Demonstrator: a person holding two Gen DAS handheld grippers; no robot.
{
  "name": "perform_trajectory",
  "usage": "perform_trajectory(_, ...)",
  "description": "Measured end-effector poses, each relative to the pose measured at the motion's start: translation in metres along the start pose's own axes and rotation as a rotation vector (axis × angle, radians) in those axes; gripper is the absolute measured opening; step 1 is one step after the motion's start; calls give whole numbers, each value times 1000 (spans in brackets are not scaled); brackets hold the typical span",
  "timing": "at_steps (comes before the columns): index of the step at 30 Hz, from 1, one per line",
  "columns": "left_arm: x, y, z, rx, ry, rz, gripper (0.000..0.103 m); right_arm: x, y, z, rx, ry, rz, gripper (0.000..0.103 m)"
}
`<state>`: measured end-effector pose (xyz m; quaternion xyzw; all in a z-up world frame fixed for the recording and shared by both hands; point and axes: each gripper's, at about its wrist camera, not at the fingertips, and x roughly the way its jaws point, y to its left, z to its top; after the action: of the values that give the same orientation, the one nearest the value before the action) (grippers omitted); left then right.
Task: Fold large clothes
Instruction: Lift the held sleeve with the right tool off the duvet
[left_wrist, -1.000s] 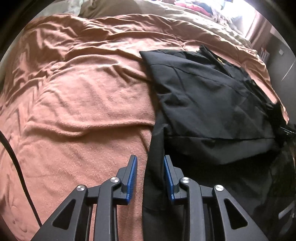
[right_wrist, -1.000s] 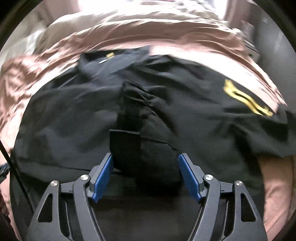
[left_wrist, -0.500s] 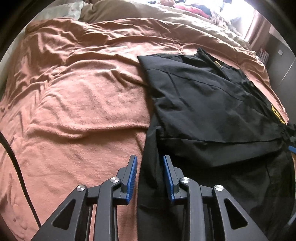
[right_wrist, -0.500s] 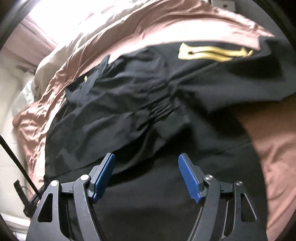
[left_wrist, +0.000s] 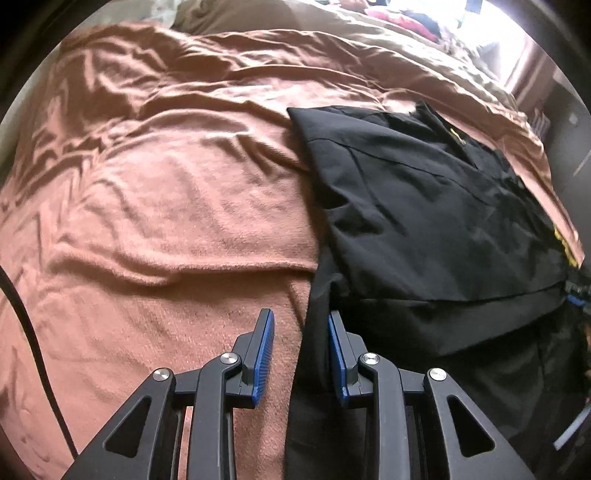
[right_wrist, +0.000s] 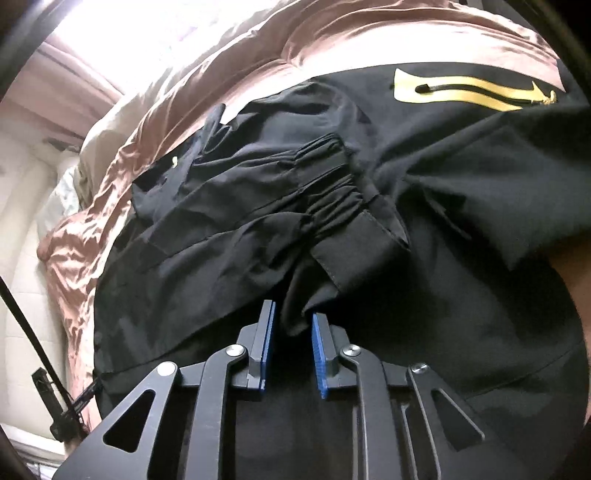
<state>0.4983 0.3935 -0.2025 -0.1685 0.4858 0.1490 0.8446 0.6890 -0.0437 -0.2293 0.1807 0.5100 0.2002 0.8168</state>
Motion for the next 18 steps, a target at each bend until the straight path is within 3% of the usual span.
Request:
perform_trajectory(3, -7, -3, -2, -17, -6, 18, 31, -14, -8, 0, 37, 3, 39, 17)
perform_trajectory(5, -14, -8, -3, -12, -13, 17, 30, -31, -13, -3, 47, -9, 79, 24)
perform_trajectory(6, -19, -13, -4, -4, -19, 3, 31, -44, -17, -4, 42, -27, 97, 41)
perform_trajectory(7, -23, -17, -4, 4, -21, -8, 31, -58, -21, -7, 33, -55, 99, 66)
perform_trajectory(8, -28, -23, -4, 12, -24, -16, 31, -67, -24, -8, 29, -77, 97, 74)
perform_trajectory(11, -41, -40, -4, 41, -38, -38, 42, -101, -41, -11, 35, -155, 70, 77)
perform_trajectory(13, -52, -52, -4, 61, -58, -51, 56, -119, -52, -17, 48, -203, 54, 77)
perform_trajectory(18, -74, -78, -1, 83, -102, -83, 63, -154, -92, -35, 128, -291, -35, 77)
